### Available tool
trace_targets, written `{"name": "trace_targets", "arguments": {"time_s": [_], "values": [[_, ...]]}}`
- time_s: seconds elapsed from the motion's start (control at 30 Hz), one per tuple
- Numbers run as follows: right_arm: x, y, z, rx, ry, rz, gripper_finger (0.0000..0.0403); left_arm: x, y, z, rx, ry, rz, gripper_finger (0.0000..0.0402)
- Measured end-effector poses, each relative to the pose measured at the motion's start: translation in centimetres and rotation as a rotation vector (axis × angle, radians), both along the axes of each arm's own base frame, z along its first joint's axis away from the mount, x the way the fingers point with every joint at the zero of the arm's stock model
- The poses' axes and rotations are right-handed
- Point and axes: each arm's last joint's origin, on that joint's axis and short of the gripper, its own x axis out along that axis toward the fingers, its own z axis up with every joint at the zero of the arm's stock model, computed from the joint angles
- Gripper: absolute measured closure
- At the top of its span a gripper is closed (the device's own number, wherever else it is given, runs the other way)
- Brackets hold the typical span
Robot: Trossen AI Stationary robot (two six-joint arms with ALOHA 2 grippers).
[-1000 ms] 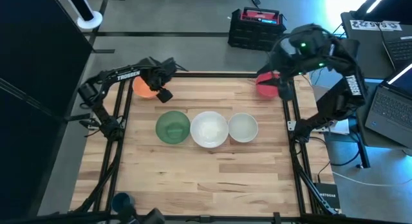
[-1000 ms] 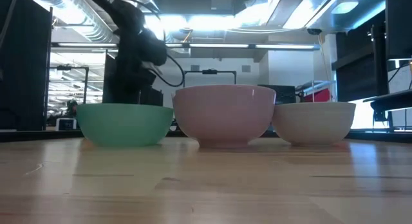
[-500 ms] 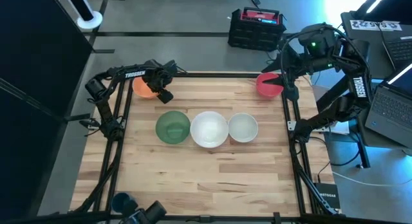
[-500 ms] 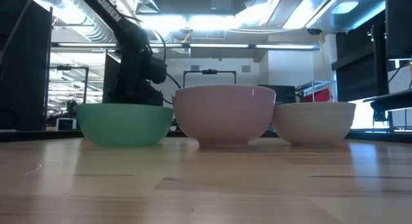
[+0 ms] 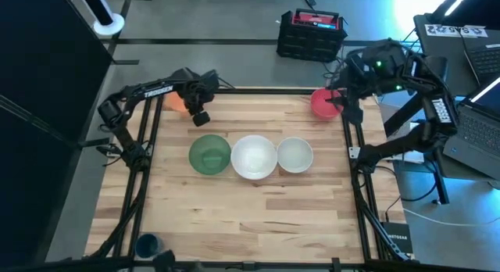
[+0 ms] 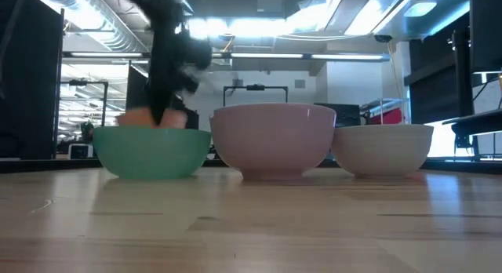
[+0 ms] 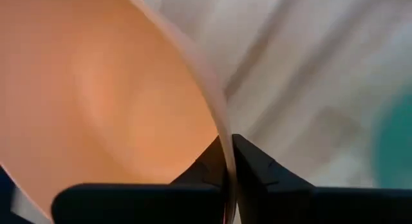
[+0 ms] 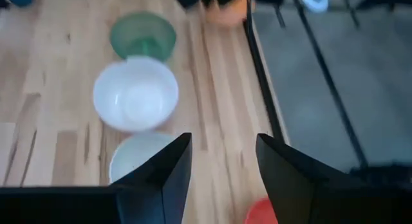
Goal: Nest bowls inside each other
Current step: Stack the orange bowl on top of the pink bowl
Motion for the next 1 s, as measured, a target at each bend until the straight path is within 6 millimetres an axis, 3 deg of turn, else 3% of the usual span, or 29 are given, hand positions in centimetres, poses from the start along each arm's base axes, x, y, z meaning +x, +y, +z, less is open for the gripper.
{"name": "trace_targets", "arguments": {"time_s": [0.2, 0.37, 0.8, 1.0], "values": [[-1.8, 0.7, -4.9, 0.139, 0.052, -0.147, 0.0244, 4.1, -6.4, 7.3, 0.071, -0.114, -0.303, 0.0401], [-4.1, 1.8, -9.9, 0.226, -0.003, -0.220, 0.0244, 6.9, -13.4, 10.2, 0.105, -0.226, -0.525, 0.0401], [-9.0, 4.1, -17.3, 0.362, -0.109, -0.237, 0.0244, 15.7, -23.2, 4.5, 0.101, -0.261, -0.763, 0.0402], [-9.9, 4.5, -17.5, 0.359, -0.145, -0.229, 0.0244, 17.7, -25.0, 0.7, 0.079, -0.188, -0.775, 0.0402]]}}
